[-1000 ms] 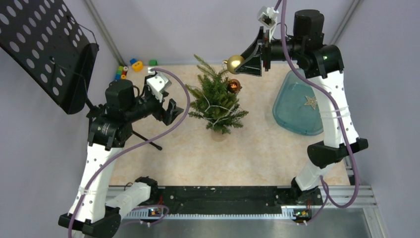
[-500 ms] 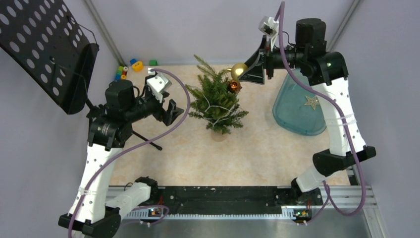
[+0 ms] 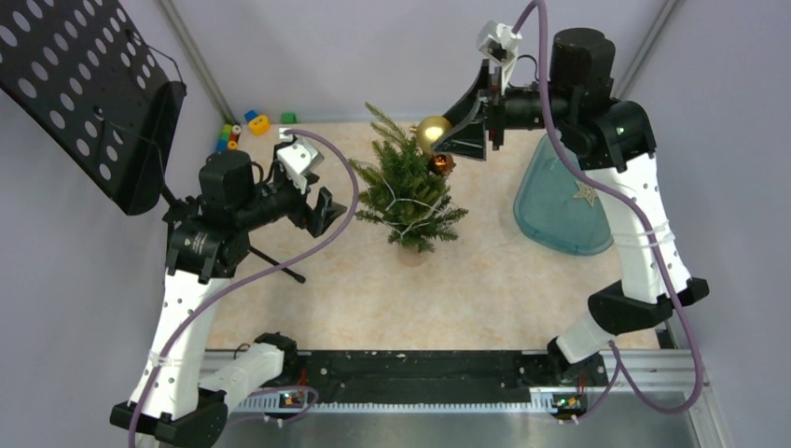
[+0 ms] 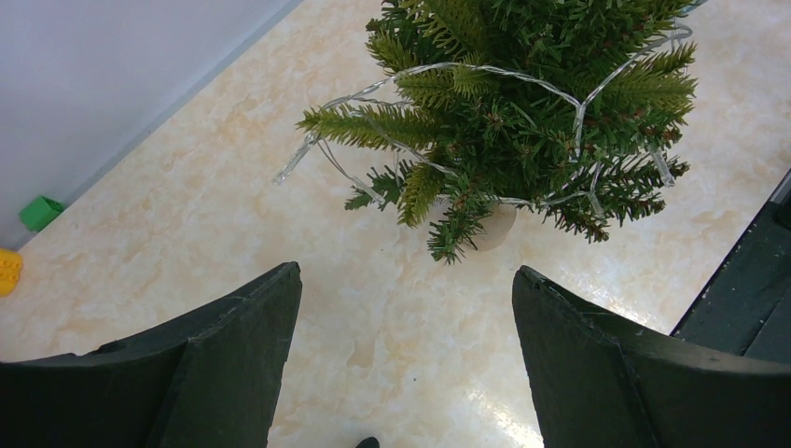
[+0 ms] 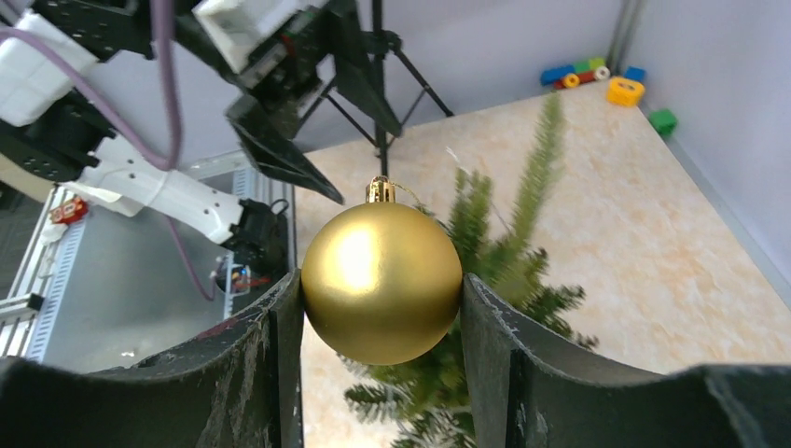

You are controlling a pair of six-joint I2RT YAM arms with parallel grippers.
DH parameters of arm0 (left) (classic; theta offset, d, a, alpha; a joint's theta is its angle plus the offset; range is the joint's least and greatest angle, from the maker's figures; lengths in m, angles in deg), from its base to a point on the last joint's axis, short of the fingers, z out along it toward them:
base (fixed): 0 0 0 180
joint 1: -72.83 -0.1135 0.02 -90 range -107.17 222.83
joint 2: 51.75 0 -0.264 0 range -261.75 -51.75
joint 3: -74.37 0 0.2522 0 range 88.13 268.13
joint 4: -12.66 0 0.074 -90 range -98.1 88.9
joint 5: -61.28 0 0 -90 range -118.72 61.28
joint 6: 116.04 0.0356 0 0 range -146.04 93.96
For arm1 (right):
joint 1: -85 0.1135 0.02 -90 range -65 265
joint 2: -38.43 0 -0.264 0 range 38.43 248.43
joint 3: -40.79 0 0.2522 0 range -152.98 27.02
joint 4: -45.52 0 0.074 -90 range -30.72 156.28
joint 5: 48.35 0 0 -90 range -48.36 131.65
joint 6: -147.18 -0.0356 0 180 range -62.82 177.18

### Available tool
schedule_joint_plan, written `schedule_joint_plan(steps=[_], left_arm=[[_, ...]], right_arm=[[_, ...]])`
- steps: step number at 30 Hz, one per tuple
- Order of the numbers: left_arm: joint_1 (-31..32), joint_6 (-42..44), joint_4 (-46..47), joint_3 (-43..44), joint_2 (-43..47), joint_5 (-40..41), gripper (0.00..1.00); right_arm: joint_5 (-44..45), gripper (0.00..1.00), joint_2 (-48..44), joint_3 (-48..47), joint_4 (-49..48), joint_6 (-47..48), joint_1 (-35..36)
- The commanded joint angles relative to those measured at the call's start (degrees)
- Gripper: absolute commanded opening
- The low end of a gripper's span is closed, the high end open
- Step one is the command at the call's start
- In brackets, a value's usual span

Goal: Decorate the small christmas tree

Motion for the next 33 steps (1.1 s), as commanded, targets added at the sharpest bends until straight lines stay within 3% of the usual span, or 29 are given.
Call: schedule_joint_plan(steps=[1,12,21,33], left_arm=[[-0.22,0.75,2.47,-0.2,0.7,-0.89,0.88],[-0.22,0.74,2.38,-0.45,0.86,-1.5,0.88],[-0.22,0.77,2.56,-0.93,1.43,-1.52,0.88],[-0.22,0.89,2.73,-1.13,1.39,-1.93,0.88]], right_arm=[[3.85,0.0,-4.12,-0.66,-3.29,-1.87,5.65],[16.75,0.0,-14.59,16.99,-0.87,-0.1,9.84],[14.84,0.0,-10.16,13.57,-0.7,-0.89,12.12],[18.98,0.0,-8.47,9.38,-2.08,-1.81,12.73]])
